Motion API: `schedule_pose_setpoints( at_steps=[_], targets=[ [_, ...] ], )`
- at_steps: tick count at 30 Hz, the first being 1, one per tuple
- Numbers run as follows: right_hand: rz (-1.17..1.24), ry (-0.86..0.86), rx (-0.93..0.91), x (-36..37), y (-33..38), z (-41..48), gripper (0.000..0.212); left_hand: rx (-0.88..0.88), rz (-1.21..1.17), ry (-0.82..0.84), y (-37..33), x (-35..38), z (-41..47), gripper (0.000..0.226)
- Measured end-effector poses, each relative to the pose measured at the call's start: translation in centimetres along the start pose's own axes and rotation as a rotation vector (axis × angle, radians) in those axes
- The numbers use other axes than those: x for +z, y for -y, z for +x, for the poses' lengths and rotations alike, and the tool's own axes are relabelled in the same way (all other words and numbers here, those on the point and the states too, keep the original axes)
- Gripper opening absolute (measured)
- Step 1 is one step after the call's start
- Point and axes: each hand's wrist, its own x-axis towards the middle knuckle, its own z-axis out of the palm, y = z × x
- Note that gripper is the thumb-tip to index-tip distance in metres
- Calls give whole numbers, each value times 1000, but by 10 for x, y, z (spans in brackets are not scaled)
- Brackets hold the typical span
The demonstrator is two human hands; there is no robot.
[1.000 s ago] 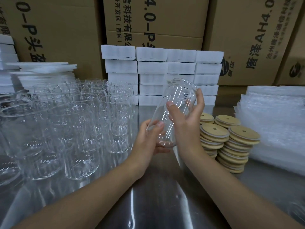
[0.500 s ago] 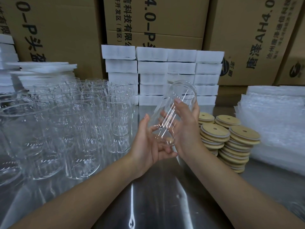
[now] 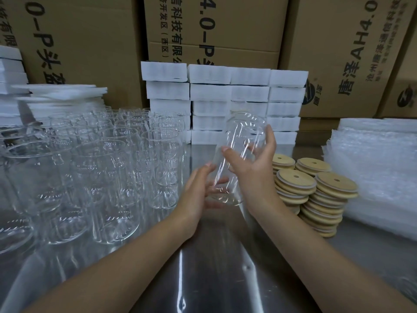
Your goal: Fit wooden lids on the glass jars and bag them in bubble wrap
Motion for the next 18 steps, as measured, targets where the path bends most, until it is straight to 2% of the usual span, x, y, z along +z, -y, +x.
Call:
schedule_pose_setpoints(
  at_steps=[5, 11, 15, 18],
  targets=[
    [-164, 91, -59, 2, -1, -3, 91, 80, 21, 17, 2, 0, -7, 53],
    [-461, 296, -83, 2, 11, -6, 56, 41, 60, 56, 6, -5, -6, 83],
    [-938, 179, -308, -6, 25, -4, 53, 42, 56, 3, 5, -8, -3, 89],
    [-1162, 131, -321, -16, 38, 4, 43, 41, 73, -41, 4, -7, -2, 88]
  ],
)
